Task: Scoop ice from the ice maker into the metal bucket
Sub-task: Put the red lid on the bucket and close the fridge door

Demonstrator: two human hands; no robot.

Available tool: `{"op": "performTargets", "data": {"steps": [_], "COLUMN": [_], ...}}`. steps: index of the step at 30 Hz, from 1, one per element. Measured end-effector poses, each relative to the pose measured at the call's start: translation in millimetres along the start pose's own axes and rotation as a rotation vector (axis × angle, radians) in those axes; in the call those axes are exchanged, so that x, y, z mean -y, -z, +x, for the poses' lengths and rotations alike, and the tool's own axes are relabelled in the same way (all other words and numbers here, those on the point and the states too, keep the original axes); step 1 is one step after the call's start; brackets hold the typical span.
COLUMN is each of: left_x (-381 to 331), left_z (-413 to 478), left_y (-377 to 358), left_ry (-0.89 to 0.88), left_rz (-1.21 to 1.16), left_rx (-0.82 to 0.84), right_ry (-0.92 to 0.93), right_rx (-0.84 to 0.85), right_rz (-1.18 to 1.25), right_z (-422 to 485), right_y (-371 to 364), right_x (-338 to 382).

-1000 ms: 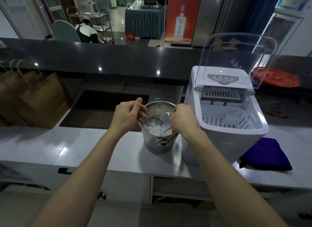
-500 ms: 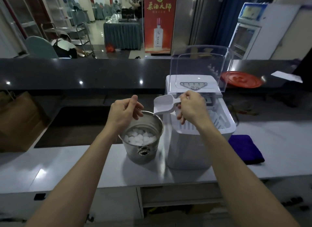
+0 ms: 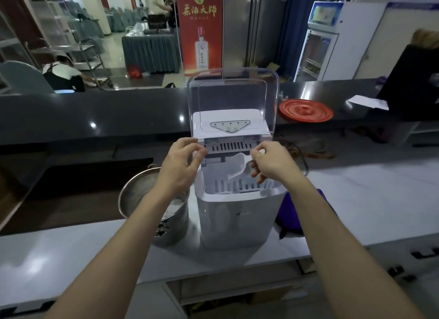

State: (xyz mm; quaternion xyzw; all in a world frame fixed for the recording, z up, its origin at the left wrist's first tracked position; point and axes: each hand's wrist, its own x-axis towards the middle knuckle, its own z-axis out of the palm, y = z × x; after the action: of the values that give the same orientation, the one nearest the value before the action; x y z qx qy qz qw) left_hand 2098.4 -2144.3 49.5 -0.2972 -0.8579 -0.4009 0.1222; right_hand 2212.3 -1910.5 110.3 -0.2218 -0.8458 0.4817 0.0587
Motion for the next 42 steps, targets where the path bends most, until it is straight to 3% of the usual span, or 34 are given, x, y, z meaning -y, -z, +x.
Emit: {"op": "performTargets", "data": {"steps": [5, 12, 18, 27, 36, 42], "left_x": [7, 7, 7, 7, 4, 6], "left_z": [-3, -6, -7, -6, -5, -4], "left_y": [-20, -23, -25, -26, -24, -21], "left_ry": [0.047, 0.078, 0.085, 0.066, 0.052, 0.044], "left_rz": [0.106, 0.097, 0.114, 0.149, 0.157, 0.164], "left_rx": [0.03, -0.013, -0.041, -0.062, -0.066, -0.058], "right_ry": [-0.05, -0.085, -0.089, 0.074, 0.149, 0.249], "right_rx": [0.27, 0.361, 0.373, 0.334, 0.317, 0.173], "right_rz": [0.076, -0.03, -0.241, -0.667, -0.607, -0.458], "right_z": [12, 29, 40, 35, 26, 21], "right_y": [-6, -17, -27, -32, -29, -13], "right_x": [-3, -16, -29, -36, -32, -21]}}
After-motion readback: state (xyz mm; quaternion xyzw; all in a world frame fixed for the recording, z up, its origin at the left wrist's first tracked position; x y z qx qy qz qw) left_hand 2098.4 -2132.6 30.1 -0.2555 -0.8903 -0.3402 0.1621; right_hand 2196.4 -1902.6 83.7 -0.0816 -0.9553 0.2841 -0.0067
